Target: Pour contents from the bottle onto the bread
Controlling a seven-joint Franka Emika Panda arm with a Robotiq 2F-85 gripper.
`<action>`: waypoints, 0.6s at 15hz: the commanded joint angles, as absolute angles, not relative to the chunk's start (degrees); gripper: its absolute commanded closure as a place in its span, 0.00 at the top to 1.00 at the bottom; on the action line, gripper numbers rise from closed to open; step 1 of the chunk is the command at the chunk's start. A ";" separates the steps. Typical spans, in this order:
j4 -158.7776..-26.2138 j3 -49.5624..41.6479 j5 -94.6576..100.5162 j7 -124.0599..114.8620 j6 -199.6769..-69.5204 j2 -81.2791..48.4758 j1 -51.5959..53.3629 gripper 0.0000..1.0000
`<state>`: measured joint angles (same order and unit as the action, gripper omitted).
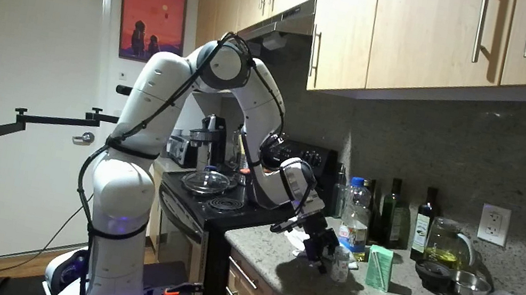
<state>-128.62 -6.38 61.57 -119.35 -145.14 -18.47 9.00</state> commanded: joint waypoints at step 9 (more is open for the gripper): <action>-146.76 2.45 31.16 -82.78 -155.28 3.72 5.74 1.00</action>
<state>-141.02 0.58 39.45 -93.93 -151.43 -2.22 6.64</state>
